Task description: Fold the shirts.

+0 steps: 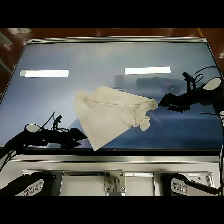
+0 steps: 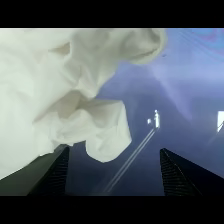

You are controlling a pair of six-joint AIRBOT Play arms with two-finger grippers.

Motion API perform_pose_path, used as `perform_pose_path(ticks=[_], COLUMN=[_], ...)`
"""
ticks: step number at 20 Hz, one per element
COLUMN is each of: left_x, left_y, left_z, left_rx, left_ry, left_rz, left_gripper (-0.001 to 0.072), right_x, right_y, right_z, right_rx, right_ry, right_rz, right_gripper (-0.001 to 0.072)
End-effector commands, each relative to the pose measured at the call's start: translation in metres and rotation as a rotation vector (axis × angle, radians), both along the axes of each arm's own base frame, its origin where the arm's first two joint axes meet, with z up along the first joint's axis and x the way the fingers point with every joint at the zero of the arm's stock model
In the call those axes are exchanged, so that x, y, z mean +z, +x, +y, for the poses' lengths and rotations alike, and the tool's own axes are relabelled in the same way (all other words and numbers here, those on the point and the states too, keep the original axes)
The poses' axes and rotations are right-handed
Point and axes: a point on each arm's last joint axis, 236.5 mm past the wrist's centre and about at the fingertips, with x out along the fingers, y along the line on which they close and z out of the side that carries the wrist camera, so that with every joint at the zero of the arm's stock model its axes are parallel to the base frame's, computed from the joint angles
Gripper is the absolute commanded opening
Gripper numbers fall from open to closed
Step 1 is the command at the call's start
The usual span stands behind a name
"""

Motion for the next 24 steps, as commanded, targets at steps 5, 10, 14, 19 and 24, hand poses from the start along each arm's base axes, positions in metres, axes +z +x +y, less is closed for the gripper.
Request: perform_pose_path(ticks=[5, 10, 14, 19, 24], left_x=[-0.038, -0.033, -0.024, 0.008, 0.086], left_y=[0.012, 0.047, 0.050, 0.061, 0.105], left_z=[-0.052, -0.062, -0.066, -0.068, -0.045], left_rx=[0.106, 0.237, 0.169, 0.084, 0.123], left_ry=[-0.026, -0.029, -0.026, -0.033, -0.041], left_rz=[0.018, -0.032, -0.124, -0.321, -0.622], left_gripper=[0.0660, 0.0175, 0.0037, 0.0037, 0.0036], right_x=[0.001, -0.018, -0.046, -0.075, -0.071], right_y=[0.012, -0.006, -0.010, -0.023, 0.003], right_z=[0.011, 0.040, 0.076, 0.108, 0.106], right_rx=[-0.010, 0.091, 0.182, 0.287, 0.250], right_ry=[-0.006, 0.014, 0.015, 0.003, -0.058], right_rz=[-0.043, 0.052, 0.104, 0.157, 0.062], right_gripper=[0.0668, 0.0669, 0.0670, 0.0668, 0.0064])
